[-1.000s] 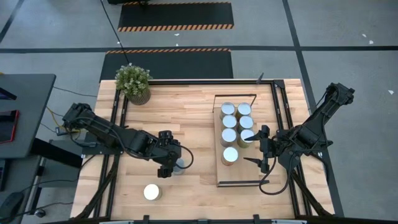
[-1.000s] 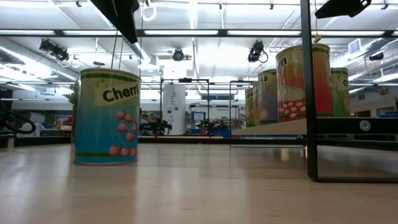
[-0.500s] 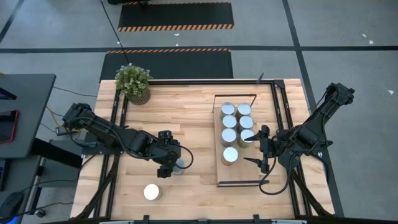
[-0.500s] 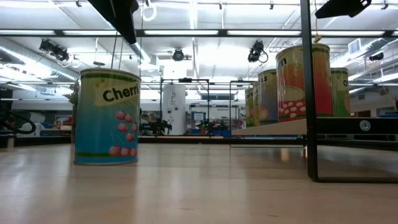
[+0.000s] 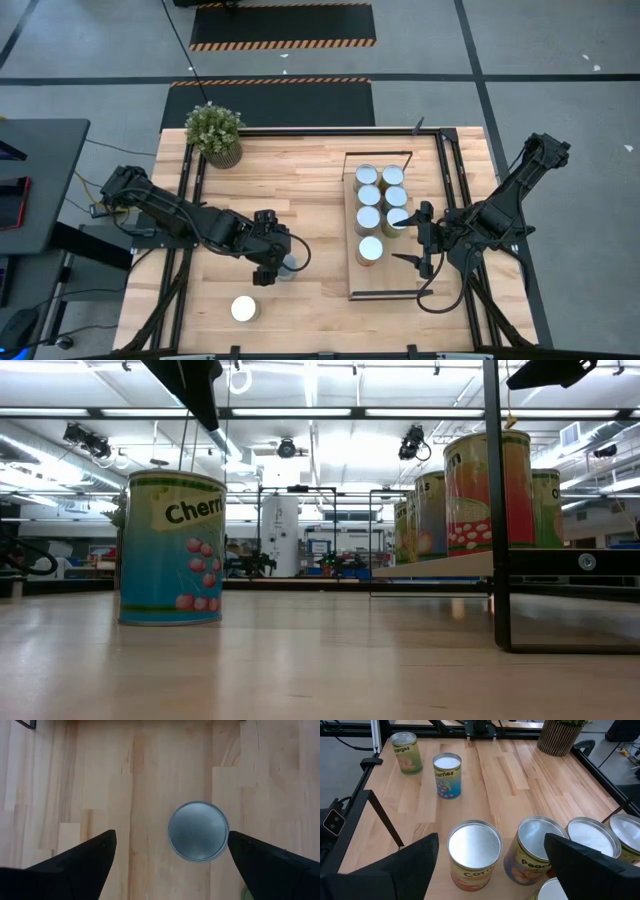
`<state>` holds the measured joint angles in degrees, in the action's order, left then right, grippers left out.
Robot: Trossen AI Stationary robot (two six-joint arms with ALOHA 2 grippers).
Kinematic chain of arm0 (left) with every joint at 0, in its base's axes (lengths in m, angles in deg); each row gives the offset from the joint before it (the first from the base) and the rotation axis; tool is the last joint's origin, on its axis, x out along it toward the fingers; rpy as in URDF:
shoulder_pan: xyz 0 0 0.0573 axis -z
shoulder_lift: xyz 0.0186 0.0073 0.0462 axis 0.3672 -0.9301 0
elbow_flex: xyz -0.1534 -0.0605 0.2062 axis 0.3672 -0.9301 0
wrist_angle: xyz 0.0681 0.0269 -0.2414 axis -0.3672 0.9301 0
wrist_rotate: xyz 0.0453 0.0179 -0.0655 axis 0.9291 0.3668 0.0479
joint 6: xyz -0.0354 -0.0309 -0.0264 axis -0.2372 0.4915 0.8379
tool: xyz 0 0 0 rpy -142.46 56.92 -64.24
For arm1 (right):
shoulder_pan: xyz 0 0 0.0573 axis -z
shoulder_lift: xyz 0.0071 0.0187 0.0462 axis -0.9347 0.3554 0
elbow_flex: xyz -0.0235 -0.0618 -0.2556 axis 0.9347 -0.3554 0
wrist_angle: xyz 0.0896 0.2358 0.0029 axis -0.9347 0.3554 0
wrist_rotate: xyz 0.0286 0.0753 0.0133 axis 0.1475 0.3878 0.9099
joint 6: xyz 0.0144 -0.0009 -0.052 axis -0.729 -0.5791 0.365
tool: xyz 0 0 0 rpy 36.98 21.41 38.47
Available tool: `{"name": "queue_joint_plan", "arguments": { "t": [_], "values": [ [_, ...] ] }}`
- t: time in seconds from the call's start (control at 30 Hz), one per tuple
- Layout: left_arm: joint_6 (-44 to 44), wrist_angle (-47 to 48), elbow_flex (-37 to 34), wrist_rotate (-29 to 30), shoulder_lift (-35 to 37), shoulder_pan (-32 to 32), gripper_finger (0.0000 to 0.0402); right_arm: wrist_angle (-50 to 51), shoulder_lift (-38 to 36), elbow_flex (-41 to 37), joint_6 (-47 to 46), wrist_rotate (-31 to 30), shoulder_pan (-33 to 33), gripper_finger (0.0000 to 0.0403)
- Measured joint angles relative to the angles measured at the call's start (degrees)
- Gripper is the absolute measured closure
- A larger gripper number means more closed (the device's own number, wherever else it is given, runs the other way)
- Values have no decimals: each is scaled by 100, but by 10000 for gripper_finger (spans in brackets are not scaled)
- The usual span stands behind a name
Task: Pick and place cans onto a shelf
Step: Put the canned cherries on the shelf
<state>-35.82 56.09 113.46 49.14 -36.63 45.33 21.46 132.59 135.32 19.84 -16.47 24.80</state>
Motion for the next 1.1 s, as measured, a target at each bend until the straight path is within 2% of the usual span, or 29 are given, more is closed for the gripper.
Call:
{"name": "queue_joint_plan", "arguments": {
  "t": [0.13, 0.37, 0.57, 0.7, 0.9, 1.0, 1.1],
  "values": [
    [56, 90, 4, -2, 0, 0, 13, -22, 0, 0, -40, 78, 0, 32],
    [324, 788, -25, -113, 0, -13, 13, -46, 0, 0, -21, 151, 1, 32],
    [357, 189, -805, -105, 120, -12, 13, -12, 0, 1, -32, 153, 2, 32],
    [401, -109, -1314, -326, 289, -44, 13, -28, 0, 1, -40, 153, 3, 32],
    [899, -117, -1750, -488, 810, -130, 13, -84, 0, 2, -17, 164, 110, 32],
    [1165, -277, -1914, -558, 837, -200, 13, -89, 0, 2, 45, 162, 161, 32],
    [1248, -820, -2087, -745, 803, -243, 13, -110, 0, 2, 103, 164, 202, 32]
  ]
}}
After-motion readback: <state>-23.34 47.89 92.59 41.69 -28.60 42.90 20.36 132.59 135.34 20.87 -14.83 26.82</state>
